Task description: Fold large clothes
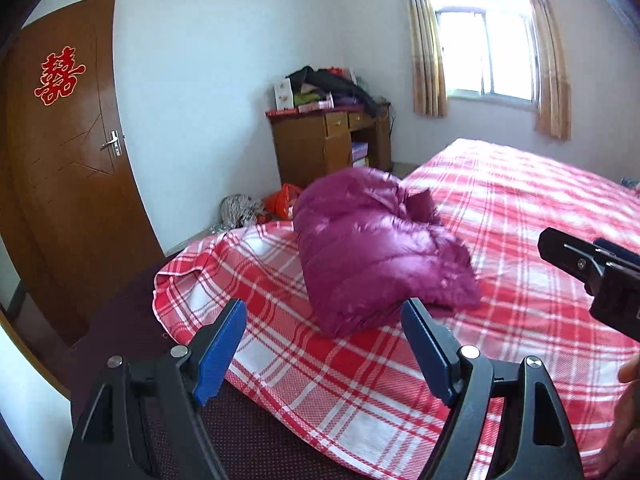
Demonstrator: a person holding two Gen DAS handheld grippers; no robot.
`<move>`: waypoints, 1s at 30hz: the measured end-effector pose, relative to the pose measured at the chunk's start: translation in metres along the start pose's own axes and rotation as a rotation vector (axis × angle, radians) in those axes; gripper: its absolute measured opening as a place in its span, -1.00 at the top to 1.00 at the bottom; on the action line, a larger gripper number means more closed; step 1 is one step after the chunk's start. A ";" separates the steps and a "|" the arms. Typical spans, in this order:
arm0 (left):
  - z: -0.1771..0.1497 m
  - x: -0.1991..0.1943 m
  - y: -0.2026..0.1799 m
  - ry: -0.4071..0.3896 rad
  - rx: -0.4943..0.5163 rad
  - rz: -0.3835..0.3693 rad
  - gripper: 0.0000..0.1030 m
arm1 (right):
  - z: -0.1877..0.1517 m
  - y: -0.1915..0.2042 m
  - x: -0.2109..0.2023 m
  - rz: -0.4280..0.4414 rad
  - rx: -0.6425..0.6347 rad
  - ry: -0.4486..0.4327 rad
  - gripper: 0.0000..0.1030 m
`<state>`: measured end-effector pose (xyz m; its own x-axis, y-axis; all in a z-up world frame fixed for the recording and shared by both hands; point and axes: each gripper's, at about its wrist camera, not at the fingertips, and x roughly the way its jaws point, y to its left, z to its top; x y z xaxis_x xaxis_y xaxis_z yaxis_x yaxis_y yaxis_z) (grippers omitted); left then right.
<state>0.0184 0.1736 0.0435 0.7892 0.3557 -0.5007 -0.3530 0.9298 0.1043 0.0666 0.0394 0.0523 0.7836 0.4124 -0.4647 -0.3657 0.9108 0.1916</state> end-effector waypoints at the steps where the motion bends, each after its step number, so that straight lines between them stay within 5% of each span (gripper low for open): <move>1: 0.003 -0.007 0.000 -0.016 -0.006 -0.006 -0.56 | 0.002 0.000 -0.006 0.000 0.008 -0.017 -0.90; 10: 0.010 -0.039 -0.008 -0.132 0.012 -0.009 -0.58 | 0.005 0.010 -0.041 -0.021 -0.057 -0.185 -0.97; 30: 0.010 -0.041 -0.004 -0.122 -0.014 -0.005 -0.59 | 0.002 0.008 -0.041 -0.020 -0.043 -0.181 -0.98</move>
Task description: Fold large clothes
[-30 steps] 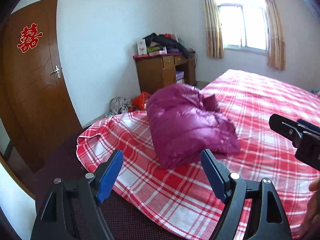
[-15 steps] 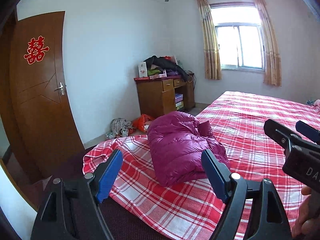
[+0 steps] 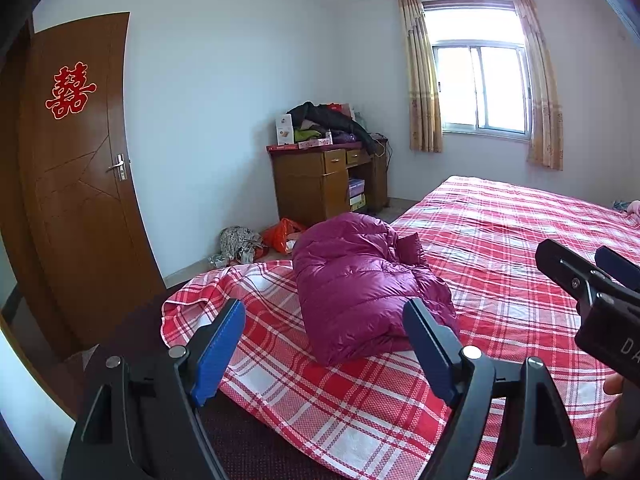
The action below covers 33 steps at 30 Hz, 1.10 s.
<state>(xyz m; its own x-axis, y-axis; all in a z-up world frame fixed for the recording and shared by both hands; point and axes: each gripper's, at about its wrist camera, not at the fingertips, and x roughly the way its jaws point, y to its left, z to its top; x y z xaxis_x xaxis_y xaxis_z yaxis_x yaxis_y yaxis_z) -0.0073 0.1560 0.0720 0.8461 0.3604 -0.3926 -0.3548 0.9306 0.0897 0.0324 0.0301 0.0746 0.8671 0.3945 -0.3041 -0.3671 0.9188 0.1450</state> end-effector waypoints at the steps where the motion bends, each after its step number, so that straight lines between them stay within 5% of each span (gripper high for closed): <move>1: 0.000 -0.001 0.000 -0.001 -0.001 -0.001 -0.59 | 0.000 0.000 0.000 -0.001 0.001 0.001 -0.98; 33: 0.002 -0.001 0.002 -0.008 -0.005 0.005 -0.59 | 0.002 -0.007 -0.003 0.007 0.018 -0.004 -0.98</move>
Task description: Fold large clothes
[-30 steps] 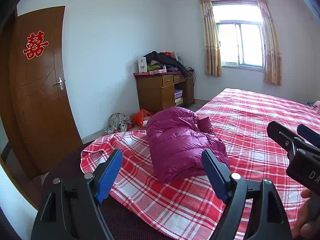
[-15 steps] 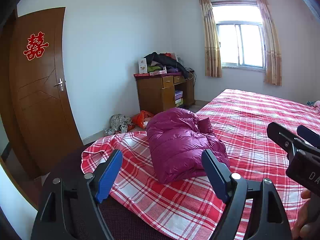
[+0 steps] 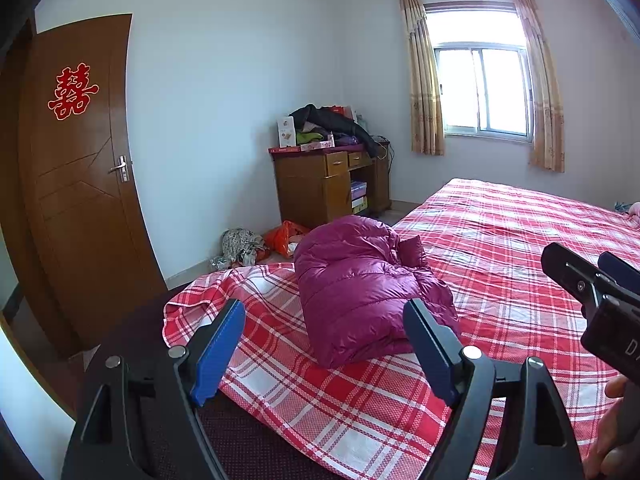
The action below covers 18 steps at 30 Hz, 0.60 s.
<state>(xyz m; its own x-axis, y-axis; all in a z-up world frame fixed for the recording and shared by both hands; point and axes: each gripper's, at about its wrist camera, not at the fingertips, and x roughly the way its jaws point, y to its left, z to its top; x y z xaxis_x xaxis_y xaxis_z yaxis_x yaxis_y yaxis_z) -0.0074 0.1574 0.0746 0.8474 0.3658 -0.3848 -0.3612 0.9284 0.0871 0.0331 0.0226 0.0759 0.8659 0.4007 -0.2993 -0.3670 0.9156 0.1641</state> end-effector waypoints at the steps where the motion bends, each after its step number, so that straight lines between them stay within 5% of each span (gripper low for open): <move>1: 0.000 0.000 0.001 -0.001 -0.002 0.000 -0.59 | 0.000 0.000 0.000 0.000 0.000 0.000 -0.98; 18: 0.004 0.009 0.008 0.005 0.002 0.083 -0.60 | -0.002 0.001 0.002 -0.005 0.000 0.013 -0.98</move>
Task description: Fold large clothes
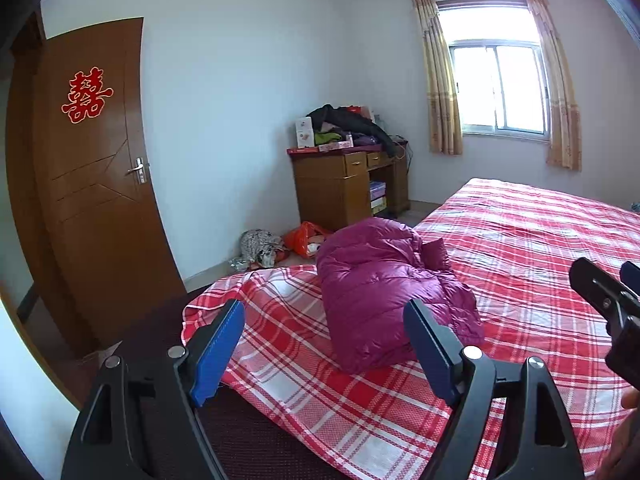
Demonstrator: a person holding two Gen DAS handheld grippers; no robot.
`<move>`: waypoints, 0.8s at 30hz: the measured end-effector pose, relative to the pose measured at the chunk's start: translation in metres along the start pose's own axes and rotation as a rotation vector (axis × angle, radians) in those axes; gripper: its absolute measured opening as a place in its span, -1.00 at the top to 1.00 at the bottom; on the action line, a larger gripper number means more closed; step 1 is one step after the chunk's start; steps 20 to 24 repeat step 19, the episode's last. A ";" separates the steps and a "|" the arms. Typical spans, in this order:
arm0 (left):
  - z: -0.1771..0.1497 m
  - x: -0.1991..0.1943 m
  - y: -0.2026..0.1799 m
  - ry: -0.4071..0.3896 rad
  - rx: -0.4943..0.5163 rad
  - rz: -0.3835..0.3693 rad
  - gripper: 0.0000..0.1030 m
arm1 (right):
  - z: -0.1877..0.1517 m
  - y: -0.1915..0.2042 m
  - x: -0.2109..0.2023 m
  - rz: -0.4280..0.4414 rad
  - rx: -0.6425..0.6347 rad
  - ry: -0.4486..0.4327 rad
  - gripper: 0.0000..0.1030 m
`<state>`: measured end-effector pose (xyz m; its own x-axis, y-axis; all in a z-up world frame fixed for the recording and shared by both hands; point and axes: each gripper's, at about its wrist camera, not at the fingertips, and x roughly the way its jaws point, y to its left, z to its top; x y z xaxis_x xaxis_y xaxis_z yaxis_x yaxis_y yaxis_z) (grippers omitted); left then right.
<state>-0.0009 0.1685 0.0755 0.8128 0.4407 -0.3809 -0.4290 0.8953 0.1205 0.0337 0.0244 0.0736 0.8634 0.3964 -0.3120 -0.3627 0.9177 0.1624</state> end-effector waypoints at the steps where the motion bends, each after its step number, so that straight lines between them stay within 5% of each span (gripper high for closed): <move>1: 0.000 0.002 0.001 0.008 -0.002 0.005 -0.60 | 0.000 0.000 0.000 -0.002 -0.001 0.000 -0.98; 11: -0.002 0.012 0.010 0.047 -0.051 -0.086 -0.60 | -0.001 0.002 0.003 -0.001 -0.004 0.009 -0.98; 24: -0.002 0.015 0.005 0.046 -0.018 -0.068 -0.60 | -0.001 0.001 0.003 -0.002 -0.001 0.015 -0.98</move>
